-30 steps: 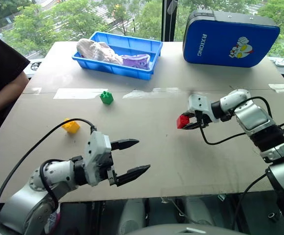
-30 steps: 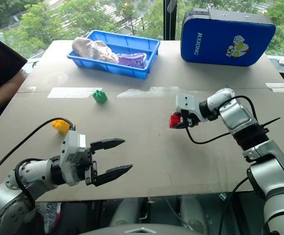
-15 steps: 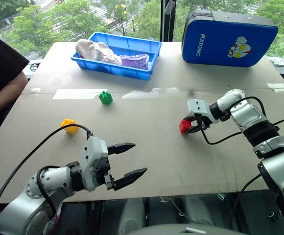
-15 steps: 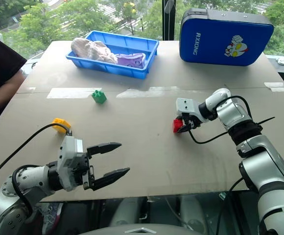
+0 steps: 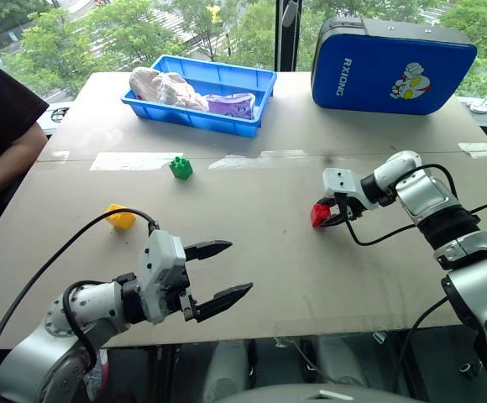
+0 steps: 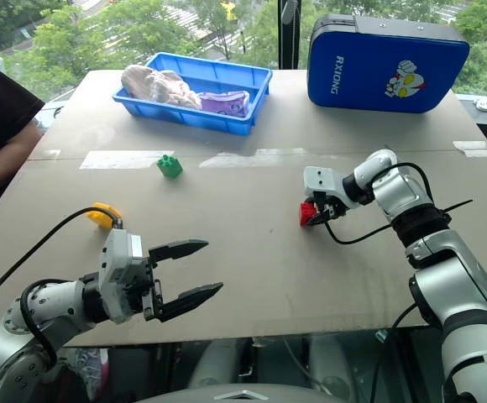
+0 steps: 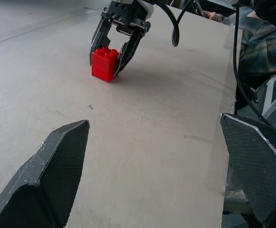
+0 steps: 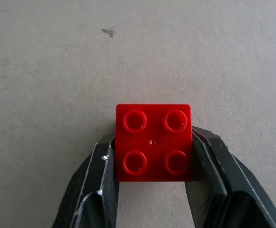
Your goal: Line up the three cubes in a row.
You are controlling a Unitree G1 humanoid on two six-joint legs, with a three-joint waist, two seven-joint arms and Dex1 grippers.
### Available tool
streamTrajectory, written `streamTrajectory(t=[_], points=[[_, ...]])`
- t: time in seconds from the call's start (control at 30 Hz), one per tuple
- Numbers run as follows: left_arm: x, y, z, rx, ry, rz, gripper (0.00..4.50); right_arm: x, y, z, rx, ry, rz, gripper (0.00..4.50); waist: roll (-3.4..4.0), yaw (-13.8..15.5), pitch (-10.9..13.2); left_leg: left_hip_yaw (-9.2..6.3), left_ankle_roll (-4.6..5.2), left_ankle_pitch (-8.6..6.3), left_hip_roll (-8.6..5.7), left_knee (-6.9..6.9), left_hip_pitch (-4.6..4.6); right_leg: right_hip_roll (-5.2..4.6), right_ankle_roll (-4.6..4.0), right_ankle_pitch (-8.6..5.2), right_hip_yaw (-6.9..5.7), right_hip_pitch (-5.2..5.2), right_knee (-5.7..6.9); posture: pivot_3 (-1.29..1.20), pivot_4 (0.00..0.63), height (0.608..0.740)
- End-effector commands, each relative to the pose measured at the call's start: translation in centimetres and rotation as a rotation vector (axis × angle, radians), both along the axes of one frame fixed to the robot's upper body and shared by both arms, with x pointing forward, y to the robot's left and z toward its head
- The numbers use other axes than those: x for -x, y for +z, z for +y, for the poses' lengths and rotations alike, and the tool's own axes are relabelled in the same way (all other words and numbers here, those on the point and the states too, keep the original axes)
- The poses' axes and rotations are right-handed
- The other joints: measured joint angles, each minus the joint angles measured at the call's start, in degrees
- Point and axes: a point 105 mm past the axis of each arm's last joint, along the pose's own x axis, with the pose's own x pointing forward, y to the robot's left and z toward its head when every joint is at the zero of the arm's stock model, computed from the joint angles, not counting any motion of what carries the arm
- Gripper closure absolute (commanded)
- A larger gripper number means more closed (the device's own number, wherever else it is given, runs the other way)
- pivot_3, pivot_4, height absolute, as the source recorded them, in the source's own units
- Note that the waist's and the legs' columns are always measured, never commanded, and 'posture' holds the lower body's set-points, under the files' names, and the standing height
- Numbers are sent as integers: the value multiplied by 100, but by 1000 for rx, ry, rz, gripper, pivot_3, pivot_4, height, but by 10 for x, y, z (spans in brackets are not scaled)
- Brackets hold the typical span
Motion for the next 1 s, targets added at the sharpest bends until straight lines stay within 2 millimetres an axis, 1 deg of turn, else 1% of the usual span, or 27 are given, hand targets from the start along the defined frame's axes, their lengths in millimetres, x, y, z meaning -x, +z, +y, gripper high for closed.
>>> streamTrajectory(t=[0.03,0.07,0.2,0.27,0.3,0.37,0.4,0.47,0.53,0.63,0.77,0.87,0.9,0.97,1.0], points=[[3,4,-1,-9,-4,-21,0,-5,20,4,-61,8,-66,873,1,-1,0,0,0,0,0,-1,0,0,0,0,0,0,0,0,150,740],[2,3,1,-12,3,-18,0,-6,23,4,-74,5,-78,381,1,-1,0,1,0,0,0,-1,-1,0,0,0,0,0,0,0,150,740],[-4,-2,11,6,86,-2,0,0,38,3,-144,20,-97,381,2,6,1,1,0,0,0,-1,-2,-1,0,0,0,-1,0,0,150,740],[-16,-5,22,15,197,3,0,8,48,2,-197,37,-117,381,2,12,1,-1,0,0,1,-1,-1,-1,0,0,0,-1,0,0,150,740],[-24,-5,29,11,269,-15,0,13,55,2,-236,39,-127,381,2,25,1,-3,0,0,1,-1,-1,-1,0,0,-1,0,0,0,150,740],[-41,0,43,39,415,-61,0,25,70,3,-327,41,-139,381,2,40,1,-5,0,0,2,-1,-1,-1,0,0,-3,0,1,0,150,740],[-54,2,52,43,515,-71,0,32,77,3,-375,39,-152,381,2,59,1,-7,0,0,1,-1,-3,-1,0,0,-4,1,1,0,150,740],[-74,6,65,52,663,-69,0,44,91,3,-476,22,-211,381,1,115,1,-13,0,0,0,2,-2,-1,1,1,-7,5,2,0,150,740],[-96,13,74,38,774,-70,0,58,107,4,-614,-21,-259,381,-1,151,-1,-15,0,0,0,5,0,2,3,2,-8,7,6,0,150,740],[-123,19,86,-6,874,-49,0,75,118,2,-724,-126,-311,381,-5,159,-3,-25,0,0,-1,8,2,2,3,2,-17,18,7,0,150,740],[-160,22,95,-58,912,-3,0,87,116,-2,-726,-256,-363,381,-7,155,-4,-18,0,0,-10,9,3,0,3,2,-13,20,4,0,150,740],[-186,22,97,-97,881,20,0,100,111,-3,-719,-296,-370,381,-9,154,-3,-14,0,1,-17,9,4,4,3,1,-17,20,4,0,150,740],[-199,24,101,-113,878,17,0,105,108,-5,-706,-308,-378,381,-9,148,-4,-12,-1,1,-16,9,3,6,3,1,-19,20,4,0,150,740],[-213,27,106,-127,870,15,0,111,105,-8,-689,-326,-393,381,-18,156,1,-10,-1,1,-15,8,2,7,3,1,-19,19,3,0,150,740],[-221,27,107,-161,847,6,0,114,105,-10,-690,-341,-401,381,-21,150,2,-2,-1,1,-17,8,-3,9,3,1,-29,19,0,0,150,740]])
